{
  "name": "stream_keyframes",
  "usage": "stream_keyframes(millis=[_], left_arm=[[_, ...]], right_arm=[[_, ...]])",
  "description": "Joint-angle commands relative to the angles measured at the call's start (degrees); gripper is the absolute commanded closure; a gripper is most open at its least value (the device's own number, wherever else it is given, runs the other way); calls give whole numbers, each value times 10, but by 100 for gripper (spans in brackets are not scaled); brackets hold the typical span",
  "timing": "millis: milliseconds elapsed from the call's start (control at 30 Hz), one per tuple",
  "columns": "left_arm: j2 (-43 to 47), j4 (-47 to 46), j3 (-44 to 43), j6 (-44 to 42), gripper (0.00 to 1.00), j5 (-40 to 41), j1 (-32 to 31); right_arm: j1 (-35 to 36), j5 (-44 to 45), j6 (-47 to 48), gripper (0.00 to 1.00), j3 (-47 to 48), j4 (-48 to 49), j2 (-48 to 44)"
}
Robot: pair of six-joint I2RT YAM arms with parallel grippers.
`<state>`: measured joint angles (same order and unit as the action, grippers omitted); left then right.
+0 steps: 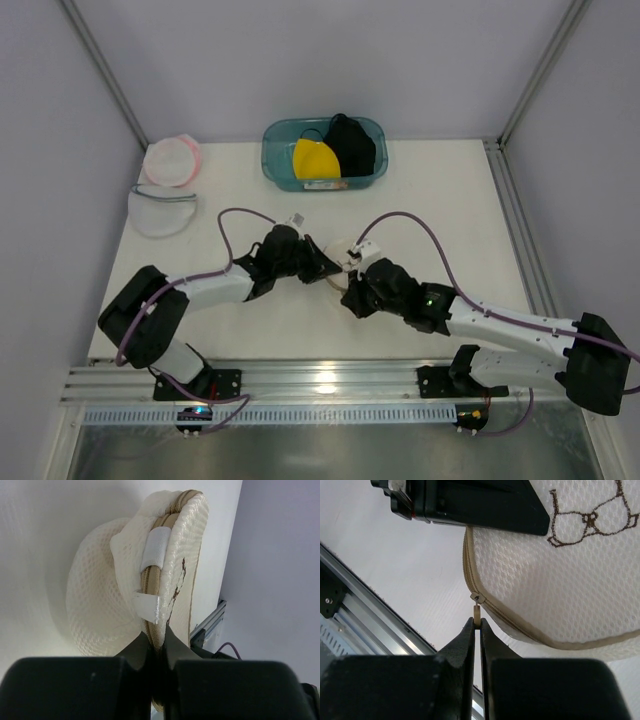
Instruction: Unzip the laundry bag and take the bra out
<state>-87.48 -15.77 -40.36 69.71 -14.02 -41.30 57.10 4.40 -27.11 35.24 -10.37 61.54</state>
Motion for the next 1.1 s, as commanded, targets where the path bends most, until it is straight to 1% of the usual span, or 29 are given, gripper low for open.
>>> stream_keyframes(millis=[0, 67, 100, 200, 267, 433, 467, 533, 600, 633, 733, 900, 933, 967, 1000, 1033, 1067], left_arm=[[11, 7, -26, -27, 100, 35, 2], [7, 33, -33, -51, 100, 45, 2], [6, 40, -39, -59, 100, 50, 3], [-3, 57, -46, -88, 100, 51, 6], [-13, 65, -55, -102, 100, 39, 11], [-34, 90, -80, -167, 100, 2, 24], [-38, 94, -92, -178, 100, -17, 26], [-52, 111, -105, -205, 100, -33, 38], [-69, 108, -119, -221, 100, -66, 51], [-76, 116, -127, -230, 100, -81, 57], [-99, 116, -152, -248, 100, -115, 80], [-144, 114, -207, -270, 100, -185, 112], [-158, 109, -226, -269, 93, -199, 116], [-163, 100, -234, -260, 80, -203, 122], [-165, 92, -238, -254, 63, -206, 124], [-166, 83, -241, -245, 30, -201, 125], [-158, 78, -242, -238, 20, -195, 125]], right_arm=[[-1, 18, 0, 96, 27, -39, 2], [0, 25, -3, 96, 33, -58, 8], [-1, 32, -7, 96, 36, -83, 16], [-1, 84, -23, 96, 60, -146, 29], [0, 128, -38, 96, 66, -172, 31], [-20, 179, -47, 96, 76, -217, 53], [-25, 190, -49, 96, 77, -221, 58], [-54, 192, -41, 96, 72, -214, 68], [-78, 161, -24, 96, 55, -179, 72], [-101, 153, -19, 96, 52, -170, 73], [-140, 152, -7, 96, 47, -155, 83], [-171, 144, 13, 96, 58, -135, 91], [-172, 142, 16, 96, 61, -134, 92], [-172, 139, 17, 96, 63, -132, 92], [-172, 136, 20, 96, 67, -130, 92], [-172, 132, 21, 96, 67, -127, 91], [-172, 127, 22, 96, 67, -127, 90]])
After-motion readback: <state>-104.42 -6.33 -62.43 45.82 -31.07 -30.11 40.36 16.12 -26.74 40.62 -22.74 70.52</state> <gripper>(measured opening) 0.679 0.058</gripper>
